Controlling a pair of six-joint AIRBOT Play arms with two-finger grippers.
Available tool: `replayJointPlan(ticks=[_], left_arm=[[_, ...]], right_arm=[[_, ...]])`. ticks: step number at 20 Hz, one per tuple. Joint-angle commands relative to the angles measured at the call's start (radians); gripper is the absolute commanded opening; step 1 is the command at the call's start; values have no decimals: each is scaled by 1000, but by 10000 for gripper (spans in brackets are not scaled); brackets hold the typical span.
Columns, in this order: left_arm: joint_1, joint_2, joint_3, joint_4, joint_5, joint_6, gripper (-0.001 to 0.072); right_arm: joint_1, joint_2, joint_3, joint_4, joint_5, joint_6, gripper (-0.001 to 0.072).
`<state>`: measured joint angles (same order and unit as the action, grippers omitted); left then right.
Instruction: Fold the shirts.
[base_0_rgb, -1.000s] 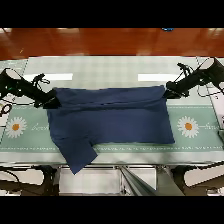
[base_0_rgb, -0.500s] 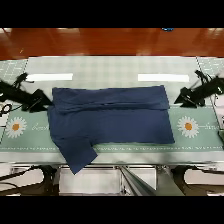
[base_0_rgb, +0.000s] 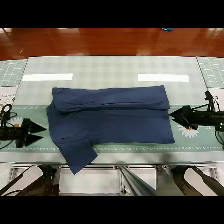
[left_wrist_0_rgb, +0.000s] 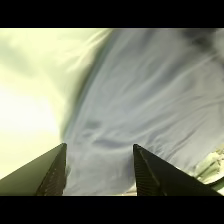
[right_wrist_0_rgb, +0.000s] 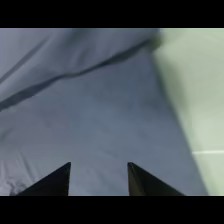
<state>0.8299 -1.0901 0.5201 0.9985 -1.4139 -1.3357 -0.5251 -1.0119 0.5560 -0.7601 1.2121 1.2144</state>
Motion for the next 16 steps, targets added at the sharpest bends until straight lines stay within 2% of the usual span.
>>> replayJointPlan(ticks=[1, 4, 16], left_arm=[[-6, 22, -100, 34, -11, -10, 508], [-76, 19, -117, -3, -17, 35, 507], [-148, -90, -122, -3, 44, 24, 507]], right_arm=[[-6, 82, -40, 41, 33, -38, 417], [-6, 85, -40, 43, 36, -38, 417], [-6, 85, -40, 39, 26, -37, 417]])
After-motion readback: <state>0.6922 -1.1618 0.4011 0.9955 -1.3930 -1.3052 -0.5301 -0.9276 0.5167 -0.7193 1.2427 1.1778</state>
